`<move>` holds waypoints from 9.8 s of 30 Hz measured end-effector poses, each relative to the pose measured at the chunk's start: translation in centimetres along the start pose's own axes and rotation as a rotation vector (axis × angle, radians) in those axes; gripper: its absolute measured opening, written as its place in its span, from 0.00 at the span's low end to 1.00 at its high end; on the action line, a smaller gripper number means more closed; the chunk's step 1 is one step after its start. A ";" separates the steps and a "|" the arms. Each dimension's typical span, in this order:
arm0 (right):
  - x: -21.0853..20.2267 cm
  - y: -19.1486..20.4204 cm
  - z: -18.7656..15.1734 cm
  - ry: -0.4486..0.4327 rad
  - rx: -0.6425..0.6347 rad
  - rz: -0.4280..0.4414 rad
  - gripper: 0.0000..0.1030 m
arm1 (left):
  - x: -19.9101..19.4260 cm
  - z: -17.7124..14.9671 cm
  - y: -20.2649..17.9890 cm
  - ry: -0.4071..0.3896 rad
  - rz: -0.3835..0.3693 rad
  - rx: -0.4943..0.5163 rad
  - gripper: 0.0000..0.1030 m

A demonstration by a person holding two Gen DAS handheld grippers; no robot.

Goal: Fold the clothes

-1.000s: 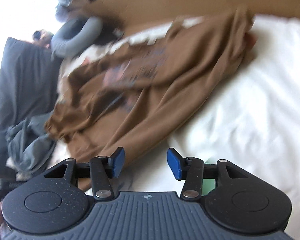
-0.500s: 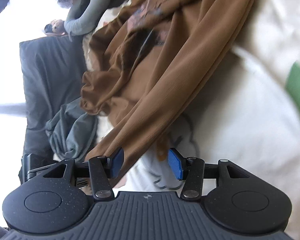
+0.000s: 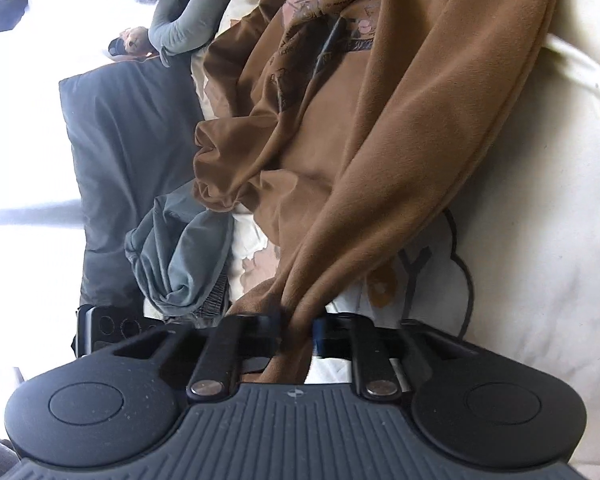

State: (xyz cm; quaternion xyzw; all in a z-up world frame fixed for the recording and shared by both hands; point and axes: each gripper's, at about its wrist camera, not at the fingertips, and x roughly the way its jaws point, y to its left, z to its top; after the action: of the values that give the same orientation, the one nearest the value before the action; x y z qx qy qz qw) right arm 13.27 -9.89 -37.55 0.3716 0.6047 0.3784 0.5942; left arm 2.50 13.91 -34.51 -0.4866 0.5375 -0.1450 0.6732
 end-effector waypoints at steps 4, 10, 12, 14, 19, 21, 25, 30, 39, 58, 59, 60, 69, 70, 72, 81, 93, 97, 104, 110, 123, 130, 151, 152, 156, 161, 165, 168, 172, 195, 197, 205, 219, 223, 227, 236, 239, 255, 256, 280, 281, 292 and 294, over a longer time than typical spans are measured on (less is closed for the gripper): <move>-0.9 -0.4 -0.2 -0.006 -0.016 -0.035 0.04 | -0.7 0.0 0.0 -0.008 0.053 0.012 0.14; -3.3 -0.8 0.2 -0.014 -0.048 -0.107 0.03 | -2.9 0.8 1.4 -0.077 0.175 -0.007 0.29; -4.2 -1.0 0.4 -0.020 -0.051 -0.129 0.03 | -3.9 1.3 2.0 -0.117 0.212 -0.009 0.35; -5.2 -1.2 0.6 -0.026 -0.054 -0.151 0.01 | -4.9 2.0 2.4 -0.158 0.248 -0.001 0.39; -7.0 -1.8 1.3 -0.035 -0.070 -0.204 0.01 | -7.6 4.0 3.4 -0.263 0.335 0.020 0.49; -7.7 -2.0 1.5 -0.042 -0.075 -0.228 0.01 | -8.5 4.9 3.7 -0.301 0.374 0.033 0.51; -9.0 -2.2 2.1 -0.061 -0.080 -0.280 0.00 | -9.8 6.7 4.1 -0.371 0.439 0.046 0.52; -11.1 -2.7 2.9 -0.098 -0.077 -0.341 0.00 | -11.7 9.0 4.9 -0.465 0.513 0.072 0.53; -14.9 -3.3 4.8 -0.184 -0.088 -0.455 0.00 | -12.6 10.4 5.0 -0.500 0.679 0.211 0.53; -18.2 -3.8 6.5 -0.257 -0.105 -0.548 0.00 | -6.0 9.6 2.3 -0.180 0.927 0.760 0.30; -18.1 -3.8 6.4 -0.255 -0.106 -0.549 0.00 | -5.8 9.6 2.4 -0.168 0.928 0.768 0.30; -18.1 -3.9 6.3 -0.252 -0.106 -0.550 0.00 | -5.5 9.7 2.6 -0.156 0.929 0.775 0.29; -17.5 -4.8 6.1 -0.238 -0.088 -0.549 0.00 | -4.5 9.7 3.9 -0.120 0.920 0.802 0.21; -17.5 -4.8 6.1 -0.236 -0.090 -0.550 0.00 | -4.6 9.7 3.9 -0.118 0.909 0.793 0.12; -17.5 -4.8 6.1 -0.233 -0.095 -0.550 0.00 | -5.0 9.7 3.7 -0.116 0.895 0.771 0.07; -18.2 -2.9 5.9 -0.230 -0.139 -0.549 0.00 | -9.5 6.8 1.4 -0.131 0.801 0.652 0.06; -20.1 2.4 3.8 -0.179 -0.279 -0.620 0.01 | -15.4 -1.2 -0.6 -0.199 0.667 0.412 0.04; -21.2 3.3 2.7 -0.176 -0.292 -0.635 0.01 | -16.5 -3.4 -0.6 -0.235 0.631 0.338 0.04; -23.3 4.5 1.3 -0.187 -0.299 -0.669 0.01 | -17.0 -5.5 -0.8 -0.268 0.600 0.296 0.04; -24.2 5.2 -0.6 -0.171 -0.312 -0.694 0.01 | -16.9 -7.6 -0.7 -0.261 0.582 0.273 0.04; -27.8 3.9 -5.6 -0.172 -0.260 -0.739 0.01 | -17.1 -13.5 0.1 -0.209 0.556 0.222 0.04; -28.0 3.3 -7.6 -0.150 -0.255 -0.747 0.01 | -17.9 -15.3 0.6 -0.214 0.576 0.196 0.04; -29.6 0.4 -6.4 -0.255 -0.183 -0.747 0.36 | -20.0 -7.7 1.1 -0.363 0.685 0.187 0.36; -29.6 0.3 -6.1 -0.264 -0.182 -0.745 0.36 | -20.0 -6.7 1.1 -0.378 0.685 0.191 0.37; -29.3 0.3 -4.7 -0.290 -0.187 -0.730 0.36 | -19.9 -2.7 0.7 -0.439 0.678 0.198 0.46; -28.3 0.1 -2.4 -0.314 -0.196 -0.716 0.37 | -18.9 2.3 0.3 -0.513 0.668 0.215 0.57; -27.0 -0.1 -0.3 -0.327 -0.205 -0.709 0.37 | -17.8 6.0 0.8 -0.549 0.644 0.209 0.61; -25.9 -0.3 1.4 -0.335 -0.223 -0.704 0.39 | -16.7 8.6 1.3 -0.561 0.626 0.205 0.62; -24.3 -0.4 3.7 -0.342 -0.254 -0.698 0.39 | -15.2 11.0 2.1 -0.578 0.603 0.193 0.64; -17.7 -1.0 8.1 -0.265 -0.367 -0.700 0.39 | -9.5 17.5 6.7 -0.664 0.510 0.096 0.12; -17.5 -1.1 8.2 -0.265 -0.367 -0.702 0.39 | -9.2 17.3 6.4 -0.650 0.552 0.132 0.12; -17.4 -0.8 8.6 -0.275 -0.380 -0.705 0.39 | -11.3 14.4 6.5 -0.591 0.697 0.229 0.09; -17.0 -0.6 8.7 -0.272 -0.388 -0.697 0.39 | -20.9 8.8 8.4 -0.594 0.924 0.193 0.09; -16.9 -0.4 8.8 -0.276 -0.390 -0.696 0.39 | -23.3 7.6 8.5 -0.576 0.984 0.171 0.09; -16.8 -0.3 9.0 -0.274 -0.395 -0.698 0.39 | -24.4 6.6 7.5 -0.536 0.978 0.185 0.27; -16.6 -0.1 9.1 -0.271 -0.412 -0.703 0.39 | -25.0 9.5 1.8 -0.501 0.954 0.402 0.35; -16.5 0.1 9.3 -0.274 -0.417 -0.703 0.39 | -24.1 11.3 0.2 -0.510 0.919 0.452 0.35; -16.5 -0.6 10.5 -0.284 -0.431 -0.725 0.39 | -11.8 14.9 -6.0 -0.410 0.722 0.647 0.49; -16.4 -0.7 10.5 -0.283 -0.431 -0.726 0.39 | -10.9 14.6 -5.8 -0.396 0.721 0.646 0.49; -16.0 -2.4 11.8 -0.296 -0.430 -0.747 0.39 | -0.6 11.2 -1.7 -0.334 0.894 0.700 0.06; -16.0 -2.3 11.9 -0.298 -0.434 -0.748 0.39 | -1.1 11.6 -2.1 -0.336 0.897 0.711 0.04; -15.6 -1.4 13.3 -0.319 -0.477 -0.747 0.39 | -6.8 18.8 -5.8 -0.345 0.949 0.822 0.01; -15.6 -1.3 13.5 -0.325 -0.474 -0.744 0.39 | -7.5 20.0 -6.2 -0.340 0.953 0.826 0.01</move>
State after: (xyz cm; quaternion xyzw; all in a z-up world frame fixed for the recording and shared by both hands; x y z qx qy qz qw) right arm 27.04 -24.28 -31.96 0.0382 0.4928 0.2042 0.8450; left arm 19.02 26.28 -26.13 0.0875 0.4804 0.0535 0.8711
